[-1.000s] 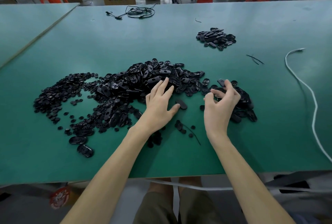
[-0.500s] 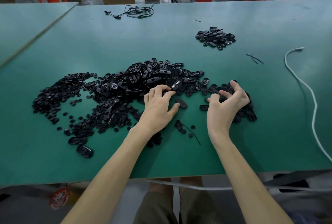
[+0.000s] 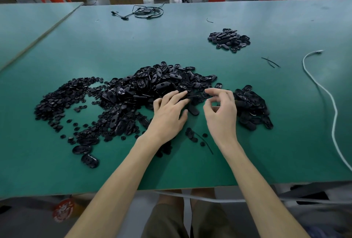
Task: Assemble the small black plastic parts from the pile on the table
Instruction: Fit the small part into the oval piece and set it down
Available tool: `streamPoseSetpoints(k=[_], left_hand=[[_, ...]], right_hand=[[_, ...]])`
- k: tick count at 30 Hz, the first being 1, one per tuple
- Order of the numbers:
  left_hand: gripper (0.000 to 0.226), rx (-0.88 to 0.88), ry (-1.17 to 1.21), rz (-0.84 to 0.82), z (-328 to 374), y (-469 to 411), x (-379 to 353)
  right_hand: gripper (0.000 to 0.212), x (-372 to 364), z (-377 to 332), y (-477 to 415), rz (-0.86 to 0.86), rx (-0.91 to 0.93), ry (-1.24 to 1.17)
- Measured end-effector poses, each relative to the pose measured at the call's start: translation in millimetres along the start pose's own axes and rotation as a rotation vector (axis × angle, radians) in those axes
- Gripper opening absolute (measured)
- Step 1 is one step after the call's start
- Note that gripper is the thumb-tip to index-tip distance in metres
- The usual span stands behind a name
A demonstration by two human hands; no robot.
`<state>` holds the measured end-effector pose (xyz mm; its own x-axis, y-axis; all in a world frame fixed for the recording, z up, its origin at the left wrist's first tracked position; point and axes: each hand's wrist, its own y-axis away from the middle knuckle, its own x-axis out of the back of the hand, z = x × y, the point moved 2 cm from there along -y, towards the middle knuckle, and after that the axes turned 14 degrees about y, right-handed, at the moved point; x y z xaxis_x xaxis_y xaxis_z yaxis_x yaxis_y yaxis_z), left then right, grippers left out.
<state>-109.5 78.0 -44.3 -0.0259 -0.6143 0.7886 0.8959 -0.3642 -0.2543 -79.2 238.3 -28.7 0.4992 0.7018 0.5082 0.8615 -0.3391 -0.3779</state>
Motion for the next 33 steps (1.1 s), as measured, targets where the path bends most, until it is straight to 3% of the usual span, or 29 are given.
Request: streamPoseSetpoints(k=[5,11,16,19,25,33], left_hand=[[0.033,-0.012,0.158,0.082,0.9,1.0,2.8],[0.012,0.196,0.903,0.426,-4.9,1.8,28.5],[0.015,0.346,1.347,0.501,-12.8,2.2,35.2],[0.019,0.329,1.362,0.443,-14.3,1.5,34.5],[0.021,0.272,1.171,0.391,-10.8,3.2,28.4],[0.015,0.238,0.963,0.403,-11.9,3.0,25.6]], right_hand=[[0.027,-1.4,0.6,0.1,-0.047,0.004,-0.010],[0.018,-7.7,-2.9,4.4,-0.222,0.140,0.013],[0.015,-9.7,-4.7,7.5,-0.334,0.250,0.077],[0.016,-12.3,-5.9,8.8,-0.366,0.310,0.108],[0.026,-18.2,-4.2,11.5,-0.427,0.413,0.238],[0.010,-20.8,-4.1,13.1,-0.469,0.433,0.273]])
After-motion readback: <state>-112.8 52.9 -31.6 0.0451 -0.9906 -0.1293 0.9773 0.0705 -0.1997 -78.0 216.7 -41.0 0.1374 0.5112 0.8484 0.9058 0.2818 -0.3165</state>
